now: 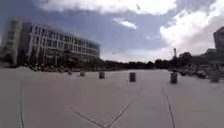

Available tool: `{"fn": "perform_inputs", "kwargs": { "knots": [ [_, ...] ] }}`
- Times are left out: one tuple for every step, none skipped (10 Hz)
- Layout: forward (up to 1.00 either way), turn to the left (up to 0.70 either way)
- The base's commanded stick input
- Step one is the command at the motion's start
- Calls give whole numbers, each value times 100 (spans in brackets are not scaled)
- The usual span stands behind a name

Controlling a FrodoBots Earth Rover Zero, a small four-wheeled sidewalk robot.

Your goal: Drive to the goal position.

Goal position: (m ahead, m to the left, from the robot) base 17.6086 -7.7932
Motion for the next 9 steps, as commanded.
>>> {"fn": "perform_inputs", "kwargs": {
  "knots": [
    [50,-25],
    [50,-23],
    [50,-21],
    [50,-20],
    [50,-21],
    [50,-20],
    [50,-18],
    [50,-8],
    [50,1]
  ]
}}
